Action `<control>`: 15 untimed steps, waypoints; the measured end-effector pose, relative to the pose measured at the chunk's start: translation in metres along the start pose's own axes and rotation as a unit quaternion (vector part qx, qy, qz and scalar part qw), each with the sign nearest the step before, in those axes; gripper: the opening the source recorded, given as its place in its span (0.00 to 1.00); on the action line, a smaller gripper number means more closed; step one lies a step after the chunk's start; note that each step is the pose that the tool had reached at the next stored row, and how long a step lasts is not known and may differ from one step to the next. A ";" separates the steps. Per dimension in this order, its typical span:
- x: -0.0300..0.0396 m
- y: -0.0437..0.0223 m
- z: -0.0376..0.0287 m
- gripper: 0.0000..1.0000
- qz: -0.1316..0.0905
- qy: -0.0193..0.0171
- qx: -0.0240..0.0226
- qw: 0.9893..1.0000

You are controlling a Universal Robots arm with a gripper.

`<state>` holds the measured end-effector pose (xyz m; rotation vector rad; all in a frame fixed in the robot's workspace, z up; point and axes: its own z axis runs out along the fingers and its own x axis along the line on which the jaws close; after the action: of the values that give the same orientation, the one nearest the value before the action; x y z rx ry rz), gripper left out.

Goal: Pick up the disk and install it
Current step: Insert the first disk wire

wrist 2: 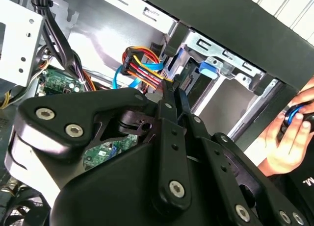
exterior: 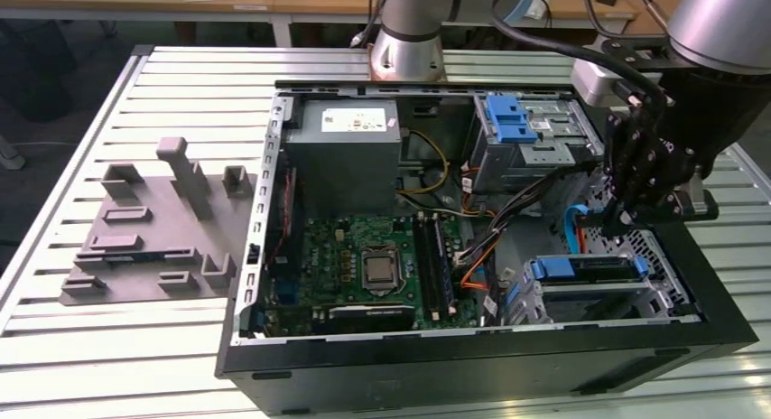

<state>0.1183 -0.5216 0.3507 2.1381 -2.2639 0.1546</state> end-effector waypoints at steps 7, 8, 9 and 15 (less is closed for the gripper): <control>0.0076 -0.0023 0.0013 0.16 0.001 0.000 -0.006 1.000; 0.0089 -0.0024 0.0015 0.16 0.001 0.000 -0.006 1.000; 0.0093 -0.0024 0.0016 0.16 0.002 0.000 -0.006 1.000; 0.0093 -0.0037 0.0017 0.16 0.001 0.001 -0.014 1.000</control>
<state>0.1215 -0.5312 0.3500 2.1204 -2.2540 0.1236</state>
